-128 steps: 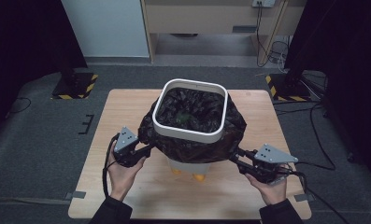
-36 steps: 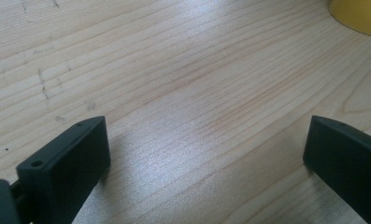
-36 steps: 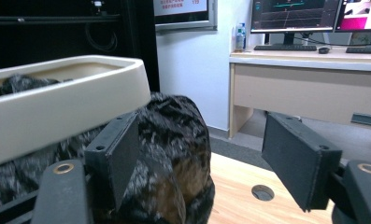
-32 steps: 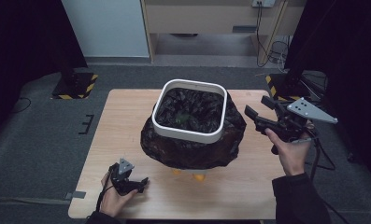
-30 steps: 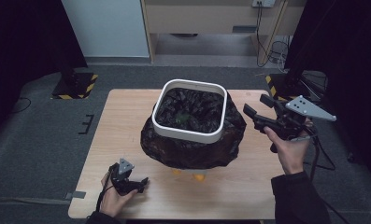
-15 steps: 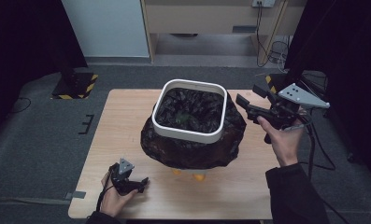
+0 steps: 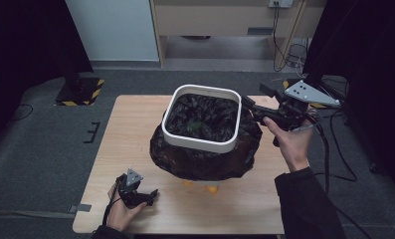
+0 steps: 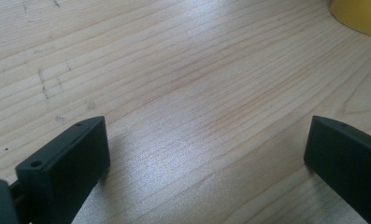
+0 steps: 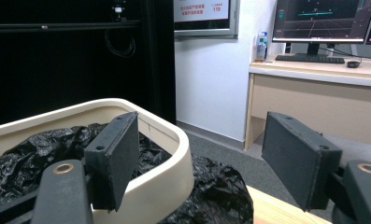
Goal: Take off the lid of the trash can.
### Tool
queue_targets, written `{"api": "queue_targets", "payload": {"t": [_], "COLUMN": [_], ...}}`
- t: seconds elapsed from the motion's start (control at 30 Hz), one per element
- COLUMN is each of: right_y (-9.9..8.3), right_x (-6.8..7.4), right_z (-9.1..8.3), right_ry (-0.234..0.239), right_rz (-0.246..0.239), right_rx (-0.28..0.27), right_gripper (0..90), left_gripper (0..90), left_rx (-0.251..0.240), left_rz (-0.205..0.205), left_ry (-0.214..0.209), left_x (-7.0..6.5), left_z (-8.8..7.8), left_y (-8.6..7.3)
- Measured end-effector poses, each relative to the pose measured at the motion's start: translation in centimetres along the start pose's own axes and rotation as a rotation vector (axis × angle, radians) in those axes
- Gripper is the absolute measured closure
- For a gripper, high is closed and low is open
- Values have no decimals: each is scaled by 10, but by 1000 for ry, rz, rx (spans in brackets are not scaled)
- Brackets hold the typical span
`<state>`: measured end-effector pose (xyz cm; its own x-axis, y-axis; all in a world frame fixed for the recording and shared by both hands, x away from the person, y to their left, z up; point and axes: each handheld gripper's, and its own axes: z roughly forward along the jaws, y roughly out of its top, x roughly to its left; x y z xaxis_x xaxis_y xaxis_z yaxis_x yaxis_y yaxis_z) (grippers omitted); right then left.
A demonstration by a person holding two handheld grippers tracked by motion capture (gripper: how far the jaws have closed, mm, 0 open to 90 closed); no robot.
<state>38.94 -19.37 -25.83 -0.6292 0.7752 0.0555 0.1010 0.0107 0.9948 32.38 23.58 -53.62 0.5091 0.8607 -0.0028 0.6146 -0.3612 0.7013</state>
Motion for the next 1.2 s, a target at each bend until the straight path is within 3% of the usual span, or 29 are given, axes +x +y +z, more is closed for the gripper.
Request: {"api": "queue_targets", "payload": {"t": [0.77, 1.0, 1.2], "right_y": [13, 13, 15], "right_x": [15, 16, 18], "right_z": [31, 39, 46], "right_ry": [24, 43, 45], "right_rz": [-32, 3, -9], "right_rx": [32, 33, 42], "right_gripper": [271, 269, 265], "left_gripper": [0, 0, 0], "left_rx": [0, 0, -5], "left_rz": [0, 0, -6], "left_ry": [0, 0, 0], "left_x": [0, 0, 0], "left_z": [0, 0, 0], "left_y": [0, 0, 0]}}
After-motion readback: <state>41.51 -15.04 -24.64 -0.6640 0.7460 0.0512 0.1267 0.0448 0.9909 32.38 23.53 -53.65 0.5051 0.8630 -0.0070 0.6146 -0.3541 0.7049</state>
